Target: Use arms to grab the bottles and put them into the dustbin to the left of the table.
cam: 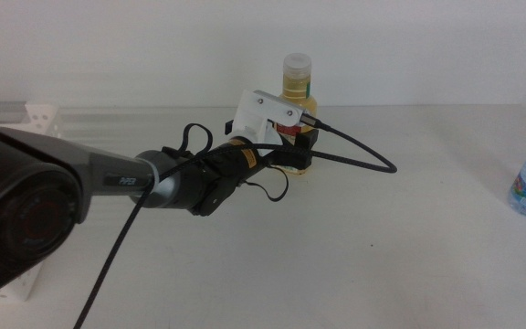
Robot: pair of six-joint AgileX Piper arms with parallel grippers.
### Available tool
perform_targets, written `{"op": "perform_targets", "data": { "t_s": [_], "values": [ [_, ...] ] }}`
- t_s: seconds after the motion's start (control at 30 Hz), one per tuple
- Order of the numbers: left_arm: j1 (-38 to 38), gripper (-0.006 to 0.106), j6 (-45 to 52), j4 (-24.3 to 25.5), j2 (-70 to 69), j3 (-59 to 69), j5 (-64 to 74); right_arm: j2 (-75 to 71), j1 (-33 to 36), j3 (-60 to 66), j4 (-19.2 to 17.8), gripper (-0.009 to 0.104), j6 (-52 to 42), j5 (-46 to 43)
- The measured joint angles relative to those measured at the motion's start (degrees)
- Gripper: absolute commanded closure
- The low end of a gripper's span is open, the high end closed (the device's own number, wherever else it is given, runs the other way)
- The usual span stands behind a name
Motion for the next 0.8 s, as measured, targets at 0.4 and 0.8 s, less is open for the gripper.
{"op": "perform_targets", "data": {
  "t_s": [0.4, 0.8],
  "values": [
    [0.06, 0.013, -1.94, 1.45, 6.22, -9.06, 0.05, 0.0, 0.0, 0.0, 0.0, 0.019, 0.0, 0.0],
    [0.13, 0.046, -1.6, 2.45, 7.97, -10.49, 0.13, 0.0, 0.0, 0.0, 0.0, 0.019, 0.0, 0.0]
  ]
}}
